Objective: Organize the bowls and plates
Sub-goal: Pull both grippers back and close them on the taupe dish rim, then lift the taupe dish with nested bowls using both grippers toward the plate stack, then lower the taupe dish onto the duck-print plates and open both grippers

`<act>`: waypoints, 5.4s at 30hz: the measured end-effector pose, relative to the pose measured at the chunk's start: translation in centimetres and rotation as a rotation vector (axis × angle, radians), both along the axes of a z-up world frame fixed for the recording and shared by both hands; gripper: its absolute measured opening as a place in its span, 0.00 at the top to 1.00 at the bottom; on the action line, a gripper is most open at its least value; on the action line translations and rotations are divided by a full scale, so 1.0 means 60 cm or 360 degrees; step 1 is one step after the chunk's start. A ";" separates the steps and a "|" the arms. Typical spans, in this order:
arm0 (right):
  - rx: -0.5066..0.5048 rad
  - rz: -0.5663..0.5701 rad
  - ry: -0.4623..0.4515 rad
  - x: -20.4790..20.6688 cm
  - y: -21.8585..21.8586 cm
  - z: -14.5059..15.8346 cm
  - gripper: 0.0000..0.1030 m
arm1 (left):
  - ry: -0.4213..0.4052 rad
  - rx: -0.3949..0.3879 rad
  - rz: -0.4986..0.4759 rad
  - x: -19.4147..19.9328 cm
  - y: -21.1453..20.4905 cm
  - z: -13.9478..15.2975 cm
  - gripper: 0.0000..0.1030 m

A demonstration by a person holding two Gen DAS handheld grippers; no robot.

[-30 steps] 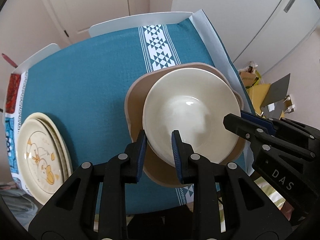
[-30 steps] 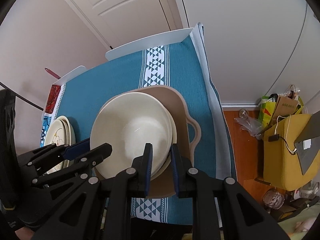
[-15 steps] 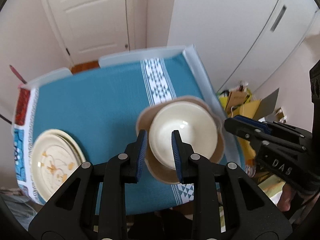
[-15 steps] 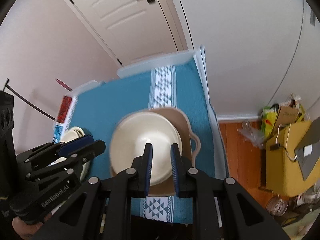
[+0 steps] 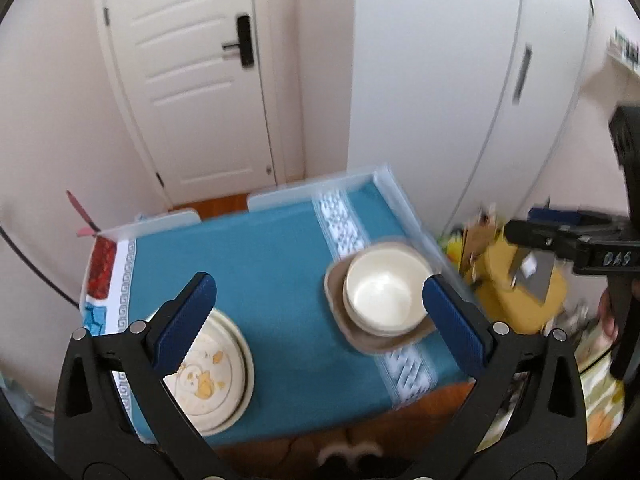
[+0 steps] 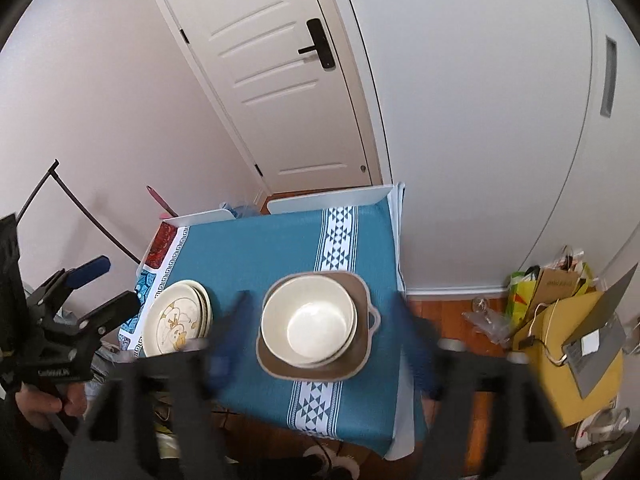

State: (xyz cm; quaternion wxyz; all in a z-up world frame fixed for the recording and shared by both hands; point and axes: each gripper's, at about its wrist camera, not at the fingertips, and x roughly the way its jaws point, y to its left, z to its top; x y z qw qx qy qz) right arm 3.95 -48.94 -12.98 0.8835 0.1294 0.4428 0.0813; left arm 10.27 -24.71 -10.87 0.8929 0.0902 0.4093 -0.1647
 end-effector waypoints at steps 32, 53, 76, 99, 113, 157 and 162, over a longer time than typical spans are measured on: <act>-0.0417 0.0503 0.0648 0.106 0.053 -0.304 0.71 | 0.0818 0.0130 -0.0072 0.134 -0.091 -0.325 0.74; -0.0317 0.0549 0.0525 0.103 0.065 -0.313 0.84 | 0.0733 0.0155 -0.0083 0.127 -0.107 -0.319 0.86; -0.0471 0.0627 0.0131 0.087 0.227 -0.064 0.84 | 0.0428 -0.0002 0.0111 0.040 0.079 -0.061 0.86; -0.0378 0.0474 0.0364 0.077 0.525 -0.204 0.84 | 0.0658 0.0114 -0.0037 0.058 0.372 -0.214 0.87; -0.0344 0.0390 0.0406 0.082 0.536 -0.274 0.84 | 0.0659 0.0131 -0.0074 0.081 0.384 -0.280 0.87; -0.0173 0.0217 0.0515 0.061 0.489 -0.153 0.71 | 0.0585 0.0081 0.0056 0.006 0.411 -0.153 0.86; -0.0191 0.0187 0.0241 0.006 0.485 -0.077 0.63 | 0.0227 -0.0119 0.0092 -0.062 0.413 -0.047 0.86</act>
